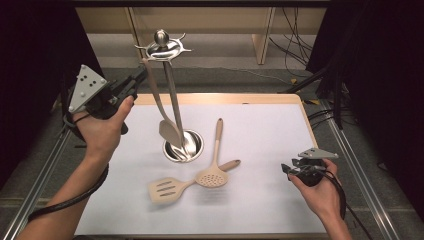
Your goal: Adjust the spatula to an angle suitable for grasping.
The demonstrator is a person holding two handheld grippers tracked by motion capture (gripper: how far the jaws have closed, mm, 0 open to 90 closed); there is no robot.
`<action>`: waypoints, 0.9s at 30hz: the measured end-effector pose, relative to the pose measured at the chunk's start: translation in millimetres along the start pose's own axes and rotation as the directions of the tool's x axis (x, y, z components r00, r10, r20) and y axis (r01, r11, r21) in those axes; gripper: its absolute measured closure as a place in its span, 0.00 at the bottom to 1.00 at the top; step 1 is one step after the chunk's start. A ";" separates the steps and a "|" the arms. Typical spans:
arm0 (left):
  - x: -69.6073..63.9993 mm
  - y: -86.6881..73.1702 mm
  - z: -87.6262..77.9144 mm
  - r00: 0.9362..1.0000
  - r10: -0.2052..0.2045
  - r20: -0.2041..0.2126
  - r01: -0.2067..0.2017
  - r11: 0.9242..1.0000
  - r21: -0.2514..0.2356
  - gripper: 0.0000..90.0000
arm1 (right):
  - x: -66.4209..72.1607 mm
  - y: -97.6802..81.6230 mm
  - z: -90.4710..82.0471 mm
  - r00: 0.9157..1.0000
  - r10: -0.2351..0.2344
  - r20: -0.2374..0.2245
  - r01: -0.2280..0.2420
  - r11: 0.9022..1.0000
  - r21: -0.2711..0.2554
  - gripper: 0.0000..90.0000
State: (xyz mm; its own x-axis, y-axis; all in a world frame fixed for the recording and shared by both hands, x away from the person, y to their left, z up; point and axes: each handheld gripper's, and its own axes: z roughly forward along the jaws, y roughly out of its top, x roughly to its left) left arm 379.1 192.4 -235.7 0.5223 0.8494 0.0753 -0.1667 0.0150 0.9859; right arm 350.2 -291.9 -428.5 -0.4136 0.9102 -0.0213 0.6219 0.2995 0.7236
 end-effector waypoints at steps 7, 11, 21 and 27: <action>2.4 5.3 5.7 1.000 -0.001 -0.013 0.000 1.000 -0.013 0.99 | -1.5 0.3 1.3 1.000 -0.009 -0.016 0.009 1.000 -0.024 0.61; 3.5 5.7 6.1 1.000 0.008 -0.019 -0.008 1.000 -0.015 0.99 | -2.4 -0.2 0.7 1.000 -0.014 0.002 0.014 1.000 -0.022 0.61; 12.6 5.9 7.6 0.998 0.015 -0.053 -0.016 1.000 -0.010 0.99 | -1.7 0.3 1.2 1.000 -0.012 -0.016 0.012 1.000 -0.023 0.61; 17.8 5.4 8.7 0.998 0.009 -0.068 -0.010 1.000 -0.006 0.99 | -1.5 0.3 1.1 1.000 -0.008 -0.015 0.007 1.000 -0.020 0.61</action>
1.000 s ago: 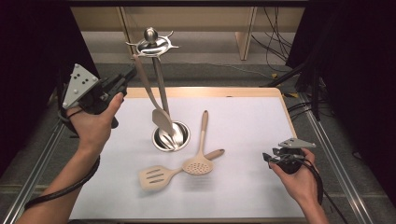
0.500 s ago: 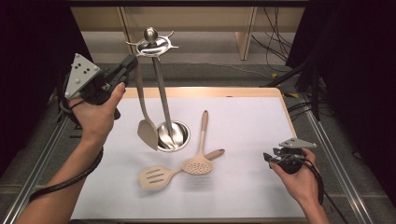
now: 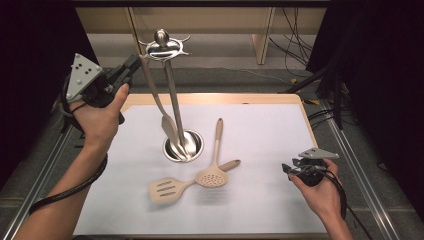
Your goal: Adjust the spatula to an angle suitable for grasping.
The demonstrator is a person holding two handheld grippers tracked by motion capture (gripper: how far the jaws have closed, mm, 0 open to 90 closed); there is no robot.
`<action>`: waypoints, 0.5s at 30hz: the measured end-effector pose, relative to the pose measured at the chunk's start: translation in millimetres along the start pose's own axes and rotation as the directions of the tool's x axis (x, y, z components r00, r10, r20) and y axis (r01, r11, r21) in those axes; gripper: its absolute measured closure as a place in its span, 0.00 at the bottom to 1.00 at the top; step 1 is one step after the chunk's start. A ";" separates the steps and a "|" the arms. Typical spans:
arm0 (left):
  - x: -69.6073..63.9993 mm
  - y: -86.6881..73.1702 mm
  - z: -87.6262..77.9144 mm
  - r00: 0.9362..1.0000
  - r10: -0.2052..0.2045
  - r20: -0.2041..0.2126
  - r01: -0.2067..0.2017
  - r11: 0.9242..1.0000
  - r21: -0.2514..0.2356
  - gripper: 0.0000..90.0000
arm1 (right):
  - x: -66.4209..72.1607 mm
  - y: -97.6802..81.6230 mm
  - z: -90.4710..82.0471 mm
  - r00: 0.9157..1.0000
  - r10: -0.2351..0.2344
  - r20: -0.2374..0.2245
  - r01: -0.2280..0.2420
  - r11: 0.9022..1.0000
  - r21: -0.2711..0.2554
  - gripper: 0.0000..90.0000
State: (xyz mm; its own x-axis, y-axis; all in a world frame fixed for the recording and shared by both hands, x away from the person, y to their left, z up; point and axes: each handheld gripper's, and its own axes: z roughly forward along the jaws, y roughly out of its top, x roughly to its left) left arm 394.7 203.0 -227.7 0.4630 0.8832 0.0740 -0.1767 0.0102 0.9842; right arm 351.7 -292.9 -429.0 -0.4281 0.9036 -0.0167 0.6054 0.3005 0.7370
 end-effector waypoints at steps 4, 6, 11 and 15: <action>1.2 0.6 0.1 1.000 0.007 -0.004 -0.007 1.000 0.001 0.99 | 2.0 0.2 -1.0 1.000 0.019 0.016 -0.019 1.000 0.011 0.61; 1.4 0.6 -0.3 1.000 0.006 -0.002 -0.006 1.000 -0.001 0.99 | 2.1 0.2 -1.1 1.000 0.017 0.016 -0.017 1.000 0.014 0.61; -1.8 -3.3 -6.0 1.000 0.005 0.007 -0.005 1.000 0.009 0.95 | 1.4 -0.1 -1.7 1.000 0.005 0.016 -0.006 1.000 0.020 0.61; -7.7 -12.6 -16.1 0.999 0.013 0.036 -0.015 0.999 0.037 0.85 | 0.7 0.0 -0.6 1.000 0.001 0.010 -0.001 1.000 0.001 0.61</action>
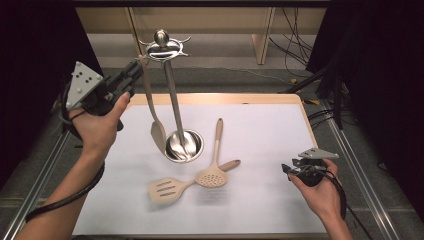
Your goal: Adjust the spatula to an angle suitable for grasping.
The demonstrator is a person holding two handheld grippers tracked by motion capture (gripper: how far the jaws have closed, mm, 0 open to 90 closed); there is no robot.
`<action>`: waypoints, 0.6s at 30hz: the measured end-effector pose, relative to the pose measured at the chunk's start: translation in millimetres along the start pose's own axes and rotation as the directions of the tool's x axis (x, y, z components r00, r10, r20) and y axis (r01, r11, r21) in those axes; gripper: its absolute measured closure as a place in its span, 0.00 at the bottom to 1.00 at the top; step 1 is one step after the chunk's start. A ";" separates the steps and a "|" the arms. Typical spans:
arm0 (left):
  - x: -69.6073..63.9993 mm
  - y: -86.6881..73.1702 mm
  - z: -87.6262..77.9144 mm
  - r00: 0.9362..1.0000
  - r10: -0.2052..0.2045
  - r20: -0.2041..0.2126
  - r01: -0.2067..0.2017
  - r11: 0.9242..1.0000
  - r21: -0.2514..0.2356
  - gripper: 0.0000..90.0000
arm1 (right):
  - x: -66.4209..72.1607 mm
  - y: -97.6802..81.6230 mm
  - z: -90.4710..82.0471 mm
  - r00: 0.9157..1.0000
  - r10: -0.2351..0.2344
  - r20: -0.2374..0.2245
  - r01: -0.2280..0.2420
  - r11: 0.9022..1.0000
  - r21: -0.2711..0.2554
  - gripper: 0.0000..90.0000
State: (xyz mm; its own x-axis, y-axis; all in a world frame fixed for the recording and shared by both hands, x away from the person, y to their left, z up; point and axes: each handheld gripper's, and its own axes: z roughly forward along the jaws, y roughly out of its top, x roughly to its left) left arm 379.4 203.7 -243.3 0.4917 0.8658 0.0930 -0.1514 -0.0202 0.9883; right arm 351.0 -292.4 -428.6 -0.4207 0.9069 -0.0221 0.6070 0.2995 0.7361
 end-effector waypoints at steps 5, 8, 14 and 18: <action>-12.1 -21.7 -17.7 0.998 -0.025 0.060 0.021 0.997 0.068 0.75 | 0.4 -0.1 -1.1 1.000 -0.002 0.003 0.002 1.000 0.016 0.61; -16.9 -34.8 -26.2 0.996 -0.026 0.081 0.018 0.994 0.104 0.73 | 6.1 2.3 -1.9 1.000 0.030 -0.001 -0.030 0.999 0.015 0.61; -27.1 -71.1 -40.4 0.990 -0.042 0.138 0.007 0.970 0.244 0.66 | 8.9 5.9 1.8 1.000 -0.012 -0.012 0.012 1.000 -0.004 0.61; -36.0 -102.1 -44.0 0.980 -0.068 0.185 -0.002 0.935 0.353 0.63 | 13.0 8.1 1.7 1.000 -0.009 -0.011 0.009 1.000 0.019 0.61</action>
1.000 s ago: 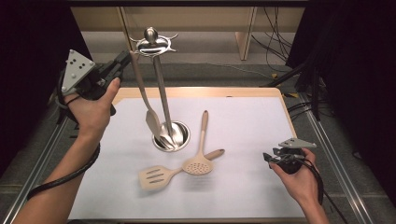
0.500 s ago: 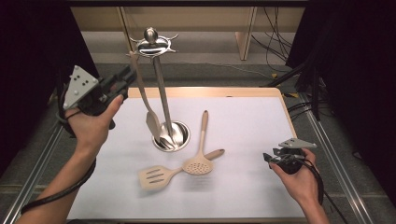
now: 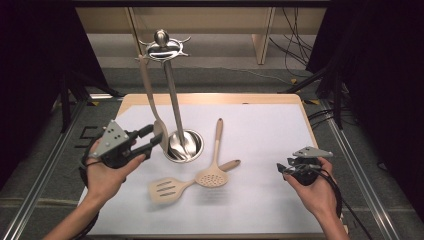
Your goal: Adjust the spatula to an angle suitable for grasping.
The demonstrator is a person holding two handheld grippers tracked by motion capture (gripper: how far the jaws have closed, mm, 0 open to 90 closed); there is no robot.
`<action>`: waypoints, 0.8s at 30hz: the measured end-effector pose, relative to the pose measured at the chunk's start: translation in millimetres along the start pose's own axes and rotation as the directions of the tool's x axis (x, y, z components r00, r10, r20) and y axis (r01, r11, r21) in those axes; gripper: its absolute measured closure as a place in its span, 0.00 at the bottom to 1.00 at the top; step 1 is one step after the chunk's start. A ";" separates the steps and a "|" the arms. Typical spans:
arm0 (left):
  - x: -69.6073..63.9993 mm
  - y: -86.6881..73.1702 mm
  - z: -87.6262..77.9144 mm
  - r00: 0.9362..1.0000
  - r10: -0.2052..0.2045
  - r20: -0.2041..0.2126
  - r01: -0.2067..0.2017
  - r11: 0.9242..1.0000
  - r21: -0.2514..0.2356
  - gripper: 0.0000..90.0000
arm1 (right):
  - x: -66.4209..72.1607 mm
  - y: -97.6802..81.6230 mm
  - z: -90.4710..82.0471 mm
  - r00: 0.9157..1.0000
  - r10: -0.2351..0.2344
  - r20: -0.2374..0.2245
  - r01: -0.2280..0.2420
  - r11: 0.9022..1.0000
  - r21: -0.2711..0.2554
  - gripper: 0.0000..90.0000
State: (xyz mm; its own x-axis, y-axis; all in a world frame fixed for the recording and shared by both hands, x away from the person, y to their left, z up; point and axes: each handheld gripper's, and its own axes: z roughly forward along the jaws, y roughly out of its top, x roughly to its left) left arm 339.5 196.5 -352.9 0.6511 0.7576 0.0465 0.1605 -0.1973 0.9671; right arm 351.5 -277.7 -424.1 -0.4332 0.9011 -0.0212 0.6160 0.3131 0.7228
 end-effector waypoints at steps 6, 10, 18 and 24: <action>-7.8 -32.4 14.7 0.998 -0.026 0.062 0.017 0.991 0.132 0.58 | 5.1 3.4 0.7 1.000 -0.014 -0.015 0.014 1.000 0.006 0.61; -6.4 -47.9 21.6 0.994 -0.028 0.107 0.001 0.970 0.244 0.55 | 5.5 3.6 1.1 1.000 -0.022 -0.021 0.022 1.000 0.006 0.61; -0.5 -63.8 27.6 0.994 -0.047 0.101 0.010 0.941 0.338 0.53 | 2.7 2.6 2.1 0.999 -0.051 -0.020 0.050 0.999 -0.005 0.61; -6.3 -66.4 38.2 0.989 -0.003 0.145 -0.054 0.920 0.387 0.52 | 13.9 11.9 6.6 0.998 -0.042 -0.051 0.042 0.999 0.002 0.64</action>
State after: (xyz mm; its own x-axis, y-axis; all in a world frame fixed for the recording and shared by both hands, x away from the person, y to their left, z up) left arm 353.1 181.1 -426.9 0.7514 0.6598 0.0071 0.3997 -0.4637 0.7907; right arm 357.1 -259.5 -420.3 -0.4918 0.8706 -0.0160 0.5986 0.3514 0.7199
